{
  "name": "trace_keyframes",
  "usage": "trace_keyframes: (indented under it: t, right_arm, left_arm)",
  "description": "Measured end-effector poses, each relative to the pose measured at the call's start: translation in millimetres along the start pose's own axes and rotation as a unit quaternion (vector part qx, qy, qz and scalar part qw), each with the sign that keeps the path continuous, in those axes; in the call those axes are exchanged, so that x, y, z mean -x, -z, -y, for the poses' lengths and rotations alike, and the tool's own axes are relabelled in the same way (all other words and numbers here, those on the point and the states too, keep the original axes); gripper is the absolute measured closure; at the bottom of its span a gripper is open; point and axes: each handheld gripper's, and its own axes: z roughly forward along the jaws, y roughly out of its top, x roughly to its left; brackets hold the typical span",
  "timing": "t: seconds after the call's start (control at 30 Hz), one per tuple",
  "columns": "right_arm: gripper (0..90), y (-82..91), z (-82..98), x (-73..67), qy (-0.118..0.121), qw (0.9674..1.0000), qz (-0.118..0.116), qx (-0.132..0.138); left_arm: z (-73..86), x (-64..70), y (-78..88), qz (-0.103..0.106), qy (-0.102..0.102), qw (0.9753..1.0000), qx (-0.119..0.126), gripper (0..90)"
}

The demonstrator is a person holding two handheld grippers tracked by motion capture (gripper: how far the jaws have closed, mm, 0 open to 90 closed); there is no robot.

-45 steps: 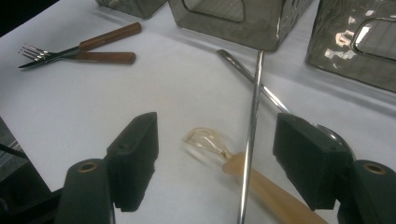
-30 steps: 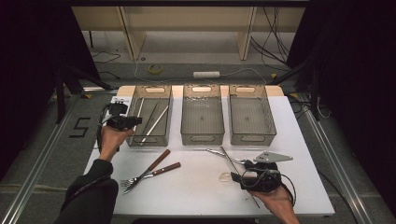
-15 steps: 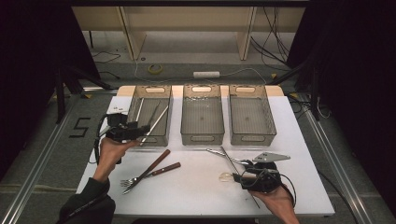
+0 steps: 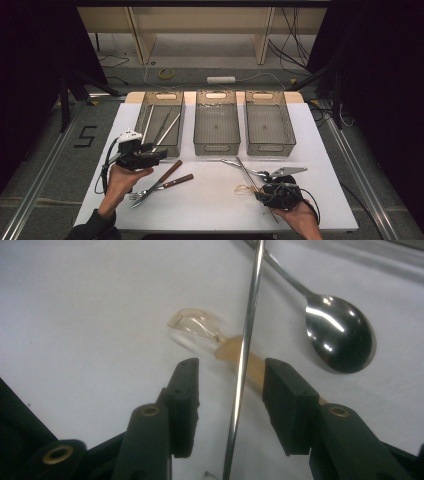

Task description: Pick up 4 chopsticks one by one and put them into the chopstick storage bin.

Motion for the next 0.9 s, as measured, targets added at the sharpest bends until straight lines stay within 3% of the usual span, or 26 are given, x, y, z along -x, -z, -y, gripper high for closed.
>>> trace_keyframes:
  t: [0.33, 0.57, 0.9]
  right_arm:
    - [66.2, -5.1, 3.0, 0.4, 0.005, 0.9997, 0.002, -0.022]
    - [70.6, -10.2, 3.7, -0.1, 0.006, 0.9994, 0.0, -0.035]
    - [77.1, -16.3, 4.3, 2.8, 0.001, 0.9987, 0.003, -0.05]
  left_arm:
    - [19.4, 17.3, 6.0, 0.031, -0.024, 0.9992, 0.012, 27.1]
    - [30.0, 34.2, 6.6, 0.054, -0.04, 0.9977, 0.006, 26.5]
    - [32.8, 38.7, 3.5, 0.061, -0.047, 0.997, -0.003, 26.3]
